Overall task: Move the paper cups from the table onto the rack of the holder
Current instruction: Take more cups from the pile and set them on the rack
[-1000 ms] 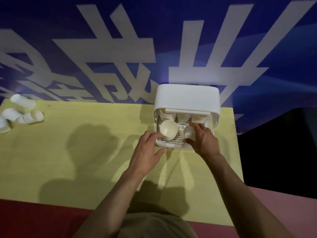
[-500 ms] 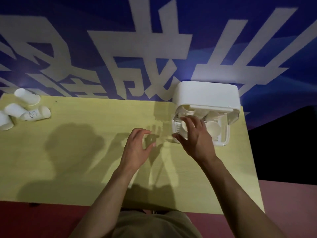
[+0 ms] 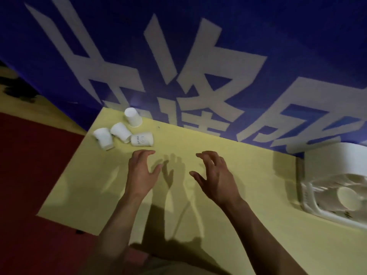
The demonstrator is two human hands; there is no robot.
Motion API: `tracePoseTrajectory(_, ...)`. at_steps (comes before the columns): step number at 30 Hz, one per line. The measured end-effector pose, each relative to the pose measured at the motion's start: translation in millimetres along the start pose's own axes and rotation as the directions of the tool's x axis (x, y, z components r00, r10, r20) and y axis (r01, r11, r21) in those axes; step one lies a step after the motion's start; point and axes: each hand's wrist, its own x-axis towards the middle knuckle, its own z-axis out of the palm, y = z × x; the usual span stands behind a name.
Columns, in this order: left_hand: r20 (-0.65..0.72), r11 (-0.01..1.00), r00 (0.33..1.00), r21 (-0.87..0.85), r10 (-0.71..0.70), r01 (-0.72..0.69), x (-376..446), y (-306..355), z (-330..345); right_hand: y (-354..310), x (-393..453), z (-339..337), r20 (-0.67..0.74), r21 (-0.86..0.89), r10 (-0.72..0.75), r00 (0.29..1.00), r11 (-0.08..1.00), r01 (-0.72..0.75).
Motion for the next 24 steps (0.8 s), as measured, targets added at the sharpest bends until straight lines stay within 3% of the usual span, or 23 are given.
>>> tracePoseTrajectory(7, -0.162, 0.980, 0.967, -0.019, -0.197, 0.196, 82.9, -114.4, -69.9, -67.5, 78.1, 51.6, 0.118, -0.056, -0.049, 0.992, 0.997, 0.056)
tracePoseTrajectory(18, -0.025, 0.889, 0.889, 0.028, -0.456, 0.457, 165.7, -191.0, -57.3, -76.6, 135.3, 97.0, 0.226, -0.121, 0.036, 0.973, 0.993, -0.009)
tracePoseTrajectory(24, -0.032, 0.898, 0.899, -0.060, -0.437, 0.435, 174.3, -201.0, -44.1, -71.7, 159.6, 118.8, 0.266, -0.127, 0.063, 0.962, 0.991, -0.029)
